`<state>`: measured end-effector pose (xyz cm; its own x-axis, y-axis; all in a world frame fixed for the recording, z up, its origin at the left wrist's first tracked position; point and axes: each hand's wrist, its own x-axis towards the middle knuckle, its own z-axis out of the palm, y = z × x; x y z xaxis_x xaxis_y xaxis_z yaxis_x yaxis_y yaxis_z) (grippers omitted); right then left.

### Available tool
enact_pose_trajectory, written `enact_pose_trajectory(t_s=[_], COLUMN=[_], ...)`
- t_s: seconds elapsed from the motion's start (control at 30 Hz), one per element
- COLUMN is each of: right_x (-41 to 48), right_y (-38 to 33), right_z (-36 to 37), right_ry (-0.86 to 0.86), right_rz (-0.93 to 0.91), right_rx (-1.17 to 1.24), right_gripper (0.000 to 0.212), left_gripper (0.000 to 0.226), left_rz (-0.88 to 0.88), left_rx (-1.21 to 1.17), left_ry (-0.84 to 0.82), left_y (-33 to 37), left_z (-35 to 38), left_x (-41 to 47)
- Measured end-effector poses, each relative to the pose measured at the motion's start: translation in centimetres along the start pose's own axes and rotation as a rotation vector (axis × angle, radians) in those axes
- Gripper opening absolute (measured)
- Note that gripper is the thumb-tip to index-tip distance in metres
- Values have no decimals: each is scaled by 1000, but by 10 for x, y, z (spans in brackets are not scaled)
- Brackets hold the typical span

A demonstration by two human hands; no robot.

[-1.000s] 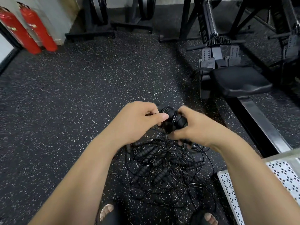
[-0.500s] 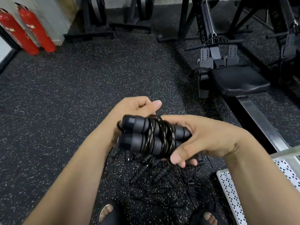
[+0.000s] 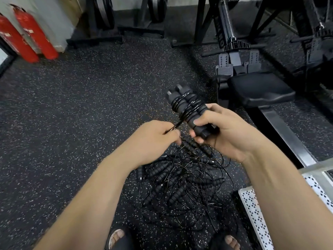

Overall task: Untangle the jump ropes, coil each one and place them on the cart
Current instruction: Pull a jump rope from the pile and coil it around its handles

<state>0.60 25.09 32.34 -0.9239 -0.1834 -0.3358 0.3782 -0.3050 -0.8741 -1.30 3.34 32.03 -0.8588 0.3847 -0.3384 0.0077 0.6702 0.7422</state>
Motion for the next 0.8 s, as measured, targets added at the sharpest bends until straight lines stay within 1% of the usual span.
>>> enact_pose_trajectory(t_s=[0.13, 0.2, 0.23, 0.3, 0.37, 0.53, 0.67, 0.77, 0.8], right_x=[7, 10, 11, 12, 12, 6, -3, -12, -16], right_y=[13, 19, 21, 24, 27, 28, 20, 9, 5], right_z=[3, 1, -1, -4, -5, 4, 8, 5, 4], right_ry=[243, 302, 297, 222, 111, -185, -388, -497, -533], right_rz=[-50, -78, -82, -75, -45, 72, 137, 144, 137], right_rx=[-325, -570, -659, -707, -708, -783, -660, -525, -471], right_gripper=[49, 48, 45, 35, 29, 31, 21, 24, 26], left_gripper=[25, 22, 21, 21, 21, 22, 23, 30, 34], left_rz=[-10, 8, 24, 55, 89, 215, 214, 209, 203], left_rx=[102, 102, 82, 20, -7, -37, -75, -149, -138], left_ry=[-54, -66, -64, -24, 68, 234, 293, 249, 234], left_y=[6, 8, 7, 8, 7, -4, -15, -20, -18], left_z=[3, 4, 3, -3, -11, -26, -33, -40, -41], left_x=[-4, -7, -8, -9, -10, -8, -5, -5, -7])
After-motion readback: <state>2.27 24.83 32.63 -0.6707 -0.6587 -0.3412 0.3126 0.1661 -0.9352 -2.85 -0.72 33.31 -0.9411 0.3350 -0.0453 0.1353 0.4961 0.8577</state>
